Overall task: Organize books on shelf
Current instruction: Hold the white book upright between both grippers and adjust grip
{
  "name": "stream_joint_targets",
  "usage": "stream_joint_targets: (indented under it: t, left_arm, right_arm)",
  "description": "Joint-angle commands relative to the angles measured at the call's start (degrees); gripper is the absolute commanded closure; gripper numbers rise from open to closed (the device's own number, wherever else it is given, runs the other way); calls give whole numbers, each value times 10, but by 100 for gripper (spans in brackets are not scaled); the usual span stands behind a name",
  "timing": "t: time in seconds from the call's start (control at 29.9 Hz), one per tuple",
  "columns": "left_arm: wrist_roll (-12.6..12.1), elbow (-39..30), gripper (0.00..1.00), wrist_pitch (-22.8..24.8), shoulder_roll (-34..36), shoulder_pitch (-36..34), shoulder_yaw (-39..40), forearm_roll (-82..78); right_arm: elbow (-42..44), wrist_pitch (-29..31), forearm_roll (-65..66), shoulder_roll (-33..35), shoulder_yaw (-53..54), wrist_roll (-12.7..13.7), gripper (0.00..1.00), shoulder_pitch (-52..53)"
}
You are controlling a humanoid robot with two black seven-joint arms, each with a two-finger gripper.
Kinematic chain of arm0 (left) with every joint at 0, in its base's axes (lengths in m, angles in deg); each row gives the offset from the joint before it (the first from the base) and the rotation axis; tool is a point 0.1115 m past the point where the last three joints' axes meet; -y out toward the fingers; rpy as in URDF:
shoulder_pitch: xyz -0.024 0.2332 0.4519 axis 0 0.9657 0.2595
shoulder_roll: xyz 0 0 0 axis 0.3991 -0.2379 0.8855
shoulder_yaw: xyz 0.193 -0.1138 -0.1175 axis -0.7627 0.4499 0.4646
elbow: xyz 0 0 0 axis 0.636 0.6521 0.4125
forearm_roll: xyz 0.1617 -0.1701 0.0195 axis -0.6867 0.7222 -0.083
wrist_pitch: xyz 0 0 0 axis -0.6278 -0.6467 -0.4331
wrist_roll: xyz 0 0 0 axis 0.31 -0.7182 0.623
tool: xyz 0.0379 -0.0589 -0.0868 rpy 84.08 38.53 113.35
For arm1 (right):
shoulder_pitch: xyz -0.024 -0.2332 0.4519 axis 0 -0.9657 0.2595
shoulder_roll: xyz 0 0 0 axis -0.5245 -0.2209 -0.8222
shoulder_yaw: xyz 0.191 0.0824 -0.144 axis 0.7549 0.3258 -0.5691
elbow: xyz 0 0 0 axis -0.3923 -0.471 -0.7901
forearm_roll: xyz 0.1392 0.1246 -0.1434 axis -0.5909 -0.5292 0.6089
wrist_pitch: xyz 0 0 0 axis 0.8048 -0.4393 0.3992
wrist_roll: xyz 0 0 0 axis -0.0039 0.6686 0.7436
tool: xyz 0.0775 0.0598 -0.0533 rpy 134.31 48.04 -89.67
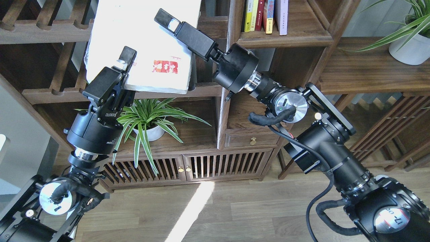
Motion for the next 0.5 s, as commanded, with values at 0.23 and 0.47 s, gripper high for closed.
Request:
stream_joint_targets:
  t: [0.23, 0.47]
  left_arm:
    - [-1, 0, 100, 0, -1, -5, -3, -1]
    - [3, 1, 100, 0, 0, -14, -4, 2]
  right_arm:
    - [0, 14, -8, 0, -7, 3, 73, 0]
    - [0, 24, -12, 0, -30, 3, 80, -1]
